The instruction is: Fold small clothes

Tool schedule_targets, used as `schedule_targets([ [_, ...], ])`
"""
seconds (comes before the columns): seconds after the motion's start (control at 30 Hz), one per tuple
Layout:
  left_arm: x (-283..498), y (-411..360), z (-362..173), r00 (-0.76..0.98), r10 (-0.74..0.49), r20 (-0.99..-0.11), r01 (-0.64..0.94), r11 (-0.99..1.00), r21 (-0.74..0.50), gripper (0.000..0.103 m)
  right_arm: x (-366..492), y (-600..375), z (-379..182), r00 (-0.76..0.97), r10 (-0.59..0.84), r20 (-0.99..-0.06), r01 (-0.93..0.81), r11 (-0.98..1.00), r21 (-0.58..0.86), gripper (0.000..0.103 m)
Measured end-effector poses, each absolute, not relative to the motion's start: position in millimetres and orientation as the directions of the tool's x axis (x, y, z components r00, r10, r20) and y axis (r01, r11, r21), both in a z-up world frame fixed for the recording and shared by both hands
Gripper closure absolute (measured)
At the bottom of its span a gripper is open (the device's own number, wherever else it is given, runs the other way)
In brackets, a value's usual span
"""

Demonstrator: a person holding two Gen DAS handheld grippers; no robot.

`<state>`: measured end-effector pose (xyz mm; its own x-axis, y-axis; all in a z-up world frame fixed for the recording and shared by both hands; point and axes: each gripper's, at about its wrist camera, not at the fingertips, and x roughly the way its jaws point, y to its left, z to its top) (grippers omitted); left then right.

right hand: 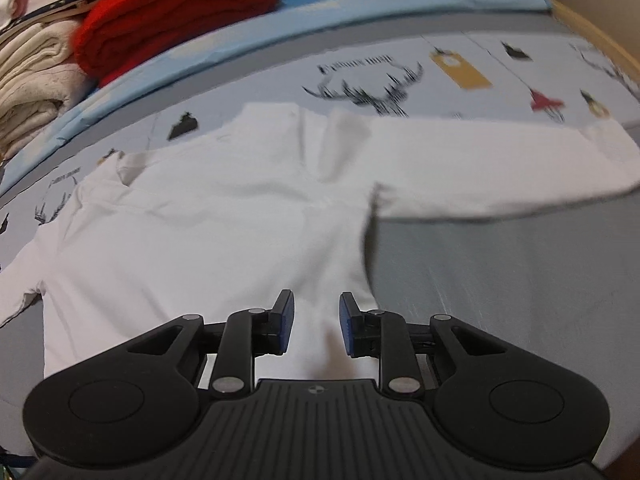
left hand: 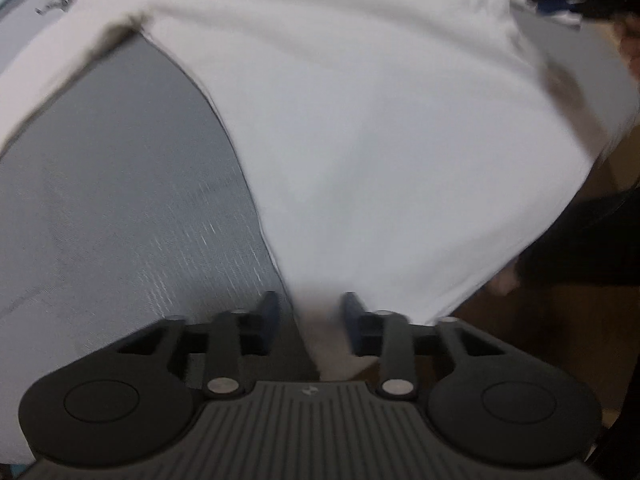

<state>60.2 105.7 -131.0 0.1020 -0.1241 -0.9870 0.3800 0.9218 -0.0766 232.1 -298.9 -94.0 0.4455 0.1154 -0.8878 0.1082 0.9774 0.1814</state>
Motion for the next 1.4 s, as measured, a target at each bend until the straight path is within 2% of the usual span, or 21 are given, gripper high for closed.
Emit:
schedule_targets([
  [0.03,60.3,103.1,-131.7,0.11,-0.106,-0.988,0.419,0.907,-0.051,0.079,228.3,-304.2,-97.0,0.435,0.111,-0.894,0.127,0.975,0.182,0.077],
  [0.1,59.0,98.7,-127.9,0.088,-0.092,-0.992,0.442,0.896,-0.044,0.098,221.0,-311.2,-101.8,0.417,0.101,-0.903,0.153,0.972,0.179,0.077],
  [0.2,54.0,101.0,-124.8,0.09,-0.045,-0.995,0.442,0.897,-0.001,0.1,211.6,-318.9,-106.5,0.397,0.097,-0.913,0.174,0.968,0.179,0.077],
  [0.33,55.8,93.2,-116.7,0.108,-0.064,-0.992,0.461,0.887,-0.007,0.098,205.5,-319.4,-116.7,0.359,0.084,-0.93,0.164,0.975,0.151,0.077],
  [0.37,62.0,92.3,-114.5,0.124,-0.075,-0.989,0.451,0.893,-0.011,0.096,204.4,-319.4,-122.3,0.334,0.066,-0.94,0.163,0.979,0.126,0.077],
  [0.43,64.0,96.8,-109.6,0.148,-0.106,-0.983,0.415,0.909,-0.036,0.08,200.4,-322.9,-132.8,0.296,0.045,-0.954,0.164,0.982,0.097,0.077],
  [0.47,69.5,98.3,-109.1,0.146,-0.117,-0.982,0.406,0.913,-0.049,0.08,199.3,-325.5,-137.7,0.28,0.04,-0.959,0.163,0.983,0.088,0.077],
  [0.57,76.9,98.3,-116.4,0.115,-0.108,-0.988,0.407,0.912,-0.053,0.081,193.0,-327.5,-150.7,0.234,0.044,-0.971,0.138,0.987,0.078,0.077],
  [0.63,80.1,94.1,-116.9,0.112,-0.087,-0.99,0.448,0.894,-0.028,0.096,189.6,-325.5,-155.9,0.221,0.051,-0.974,0.117,0.99,0.079,0.077],
  [0.7,75.7,91.9,-113.3,0.125,-0.093,-0.988,0.463,0.886,-0.025,0.099,187.9,-320.2,-155.5,0.223,0.044,-0.974,0.078,0.995,0.063,0.077],
  [0.73,72.8,92.2,-109.4,0.13,-0.098,-0.987,0.464,0.885,-0.027,0.099,187.2,-318.9,-155.3,0.221,0.052,-0.974,0.07,0.995,0.069,0.081],
  [0.77,71.6,94.7,-105.3,0.136,-0.106,-0.985,0.456,0.889,-0.033,0.099,186.9,-319.0,-154.0,0.219,0.067,-0.973,0.069,0.994,0.084,0.095],
  [0.8,68.5,97.9,-101.4,0.136,-0.107,-0.985,0.444,0.895,-0.036,0.099,186.2,-319.0,-152.7,0.217,0.081,-0.973,0.07,0.993,0.099,0.099],
  [0.93,59.1,99.2,-106.2,0.116,-0.031,-0.993,0.471,0.882,0.028,0.099,179.5,-321.6,-151.8,0.197,0.072,-0.978,0.068,0.994,0.087,0.1],
  [1.0,57.6,97.1,-102.1,0.119,-0.041,-0.992,0.47,0.882,0.02,0.099,178.5,-327.3,-154.1,0.19,0.073,-0.979,0.091,0.992,0.092,0.1],
  [1.13,61.3,98.3,-77.2,0.189,-0.127,-0.974,0.438,0.899,-0.032,0.097,176.5,-327.8,-141.1,0.248,0.05,-0.968,0.134,0.987,0.085,0.098],
  [1.2,62.6,94.0,-69.7,0.204,-0.183,-0.962,0.439,0.895,-0.077,0.097,174.4,-320.7,-130.6,0.301,0.012,-0.953,0.099,0.994,0.044,0.092],
  [1.23,64.8,90.7,-71.6,0.197,-0.197,-0.961,0.442,0.892,-0.092,0.096,173.9,-316.6,-126.5,0.334,0.018,-0.942,0.07,0.997,0.044,0.085],
  [1.27,65.3,87.0,-75.8,0.179,-0.198,-0.964,0.444,0.89,-0.101,0.094,172.8,-312.5,-123.8,0.358,0.045,-0.933,0.039,0.997,0.063,0.079],
  [1.33,65.4,81.4,-93.8,0.128,-0.145,-0.981,0.447,0.891,-0.073,0.093,172.9,-305.3,-129.9,0.332,0.115,-0.936,-0.01,0.993,0.118,0.076],
  [1.4,64.1,77.2,-102.4,0.105,-0.083,-0.991,0.479,0.878,-0.023,0.083,175.0,-303.2,-152.5,0.21,0.111,-0.971,-0.006,0.994,0.113,0.075],
])
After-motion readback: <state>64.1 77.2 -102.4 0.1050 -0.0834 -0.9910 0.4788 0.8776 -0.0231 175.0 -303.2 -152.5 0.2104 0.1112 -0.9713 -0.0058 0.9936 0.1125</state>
